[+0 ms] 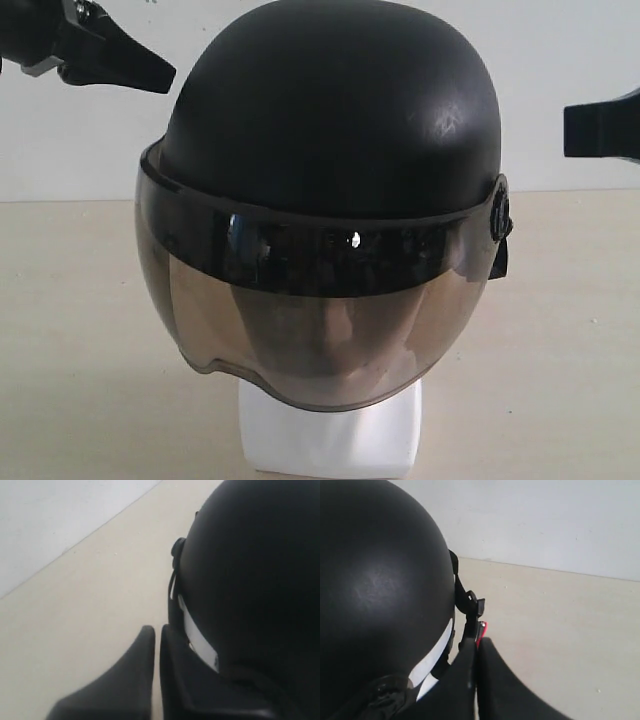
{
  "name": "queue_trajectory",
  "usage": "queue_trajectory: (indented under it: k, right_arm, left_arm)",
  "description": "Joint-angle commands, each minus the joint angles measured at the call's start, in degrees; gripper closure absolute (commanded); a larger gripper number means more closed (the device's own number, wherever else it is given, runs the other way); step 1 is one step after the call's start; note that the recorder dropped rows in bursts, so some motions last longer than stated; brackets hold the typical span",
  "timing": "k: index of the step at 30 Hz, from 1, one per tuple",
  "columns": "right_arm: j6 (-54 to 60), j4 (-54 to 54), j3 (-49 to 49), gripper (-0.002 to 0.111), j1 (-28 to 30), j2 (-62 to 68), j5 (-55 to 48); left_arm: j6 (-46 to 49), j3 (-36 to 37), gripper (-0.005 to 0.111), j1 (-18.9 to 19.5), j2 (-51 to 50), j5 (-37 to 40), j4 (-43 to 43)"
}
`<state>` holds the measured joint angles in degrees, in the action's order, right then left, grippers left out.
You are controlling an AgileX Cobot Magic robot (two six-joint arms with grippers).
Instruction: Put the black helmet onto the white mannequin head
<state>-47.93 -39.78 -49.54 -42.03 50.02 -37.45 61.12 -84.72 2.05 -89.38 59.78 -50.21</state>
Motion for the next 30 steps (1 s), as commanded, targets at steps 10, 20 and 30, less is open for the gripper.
queue_trajectory:
  k: [10, 20, 30]
  right_arm:
    - [-0.77, -1.12, 0.21, 0.108, 0.34, 3.37, 10.3]
    - [-0.77, -1.12, 0.21, 0.108, 0.34, 3.37, 12.19]
    - [-0.66, -1.03, 0.21, 0.108, 0.34, 3.37, 12.44]
  left_arm:
    - [3.34, 5.87, 0.102, -0.12, 3.92, 7.01, -6.78]
    - [4.54, 12.12, 0.102, -2.74, 6.72, 10.08, -10.4]
    - [5.32, 21.66, 0.102, -2.74, 16.86, 8.88, -10.4]
